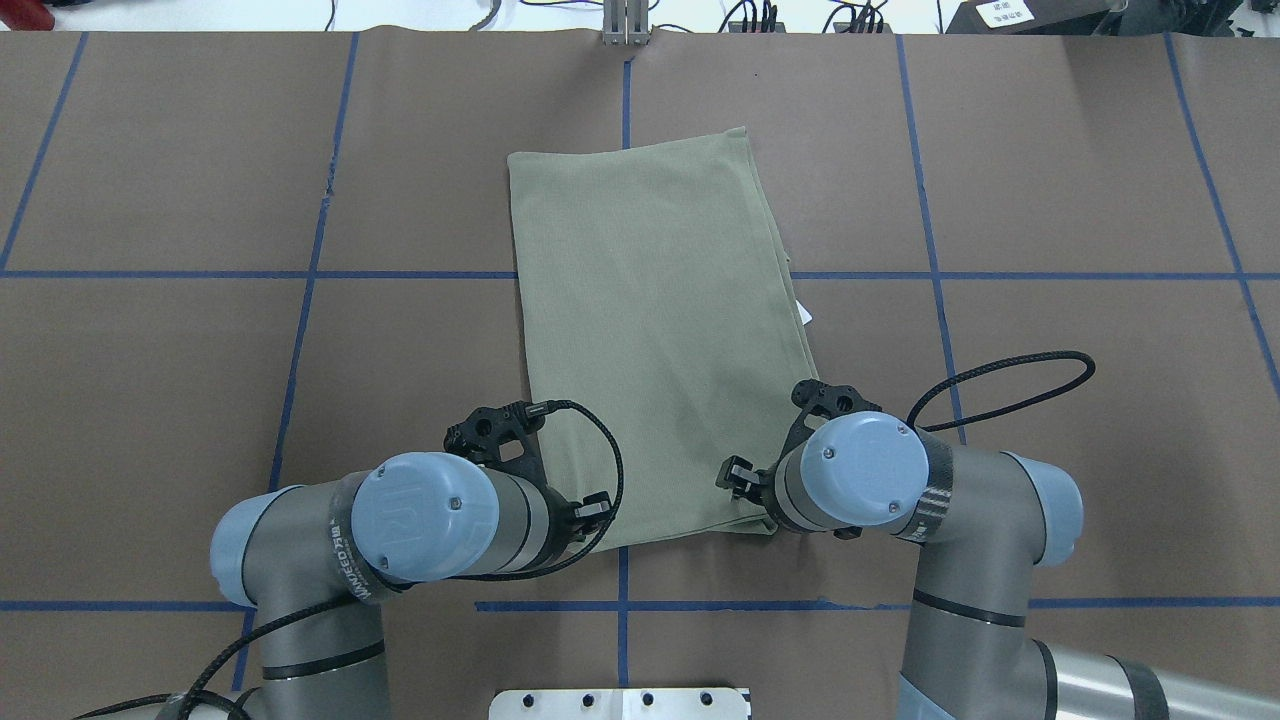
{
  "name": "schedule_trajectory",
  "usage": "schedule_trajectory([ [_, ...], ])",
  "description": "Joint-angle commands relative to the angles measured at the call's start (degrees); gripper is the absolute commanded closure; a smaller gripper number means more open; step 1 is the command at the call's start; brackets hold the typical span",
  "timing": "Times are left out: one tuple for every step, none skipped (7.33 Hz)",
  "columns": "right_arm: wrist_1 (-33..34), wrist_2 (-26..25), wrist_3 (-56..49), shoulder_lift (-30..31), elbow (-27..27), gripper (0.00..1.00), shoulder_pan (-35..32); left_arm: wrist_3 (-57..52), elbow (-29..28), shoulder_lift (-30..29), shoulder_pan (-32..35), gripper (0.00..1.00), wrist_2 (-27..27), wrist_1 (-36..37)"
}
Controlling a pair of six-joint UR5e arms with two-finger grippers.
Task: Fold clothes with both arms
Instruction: 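Grasp the near edge of the folded shirt with both grippers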
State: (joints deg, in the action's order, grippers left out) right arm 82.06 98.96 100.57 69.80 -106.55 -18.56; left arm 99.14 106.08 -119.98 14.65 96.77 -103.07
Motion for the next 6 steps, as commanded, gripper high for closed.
schedule_trajectory([
  [0.03, 0.00, 0.07, -0.01, 0.03, 0.32, -0.07, 0.00, -0.09, 0.01, 0.03, 1.00, 0.00, -0.03],
  [0.03, 0.17, 0.41, -0.01, -0.06, 0.56, 0.02, 0.00, -0.09, 0.09, 0.03, 1.00, 0.00, -0.03],
  [0.03, 0.26, 0.42, -0.01, 0.03, 0.81, -0.07, 0.00, -0.09, 0.10, 0.03, 1.00, 0.00, -0.03],
  [0.03, 0.35, 0.33, -0.10, -0.06, 1.00, 0.02, 0.00, -0.09, 0.18, 0.03, 1.00, 0.00, -0.03],
  [0.11, 0.44, 0.33, -0.19, -0.06, 1.00, -0.07, 0.00, -0.35, 0.18, 0.03, 1.00, 0.00, -0.12],
  [0.03, 0.53, 0.42, -0.45, -0.06, 1.00, -0.07, 0.00, -0.35, 0.18, 0.03, 1.00, -0.09, -0.12],
])
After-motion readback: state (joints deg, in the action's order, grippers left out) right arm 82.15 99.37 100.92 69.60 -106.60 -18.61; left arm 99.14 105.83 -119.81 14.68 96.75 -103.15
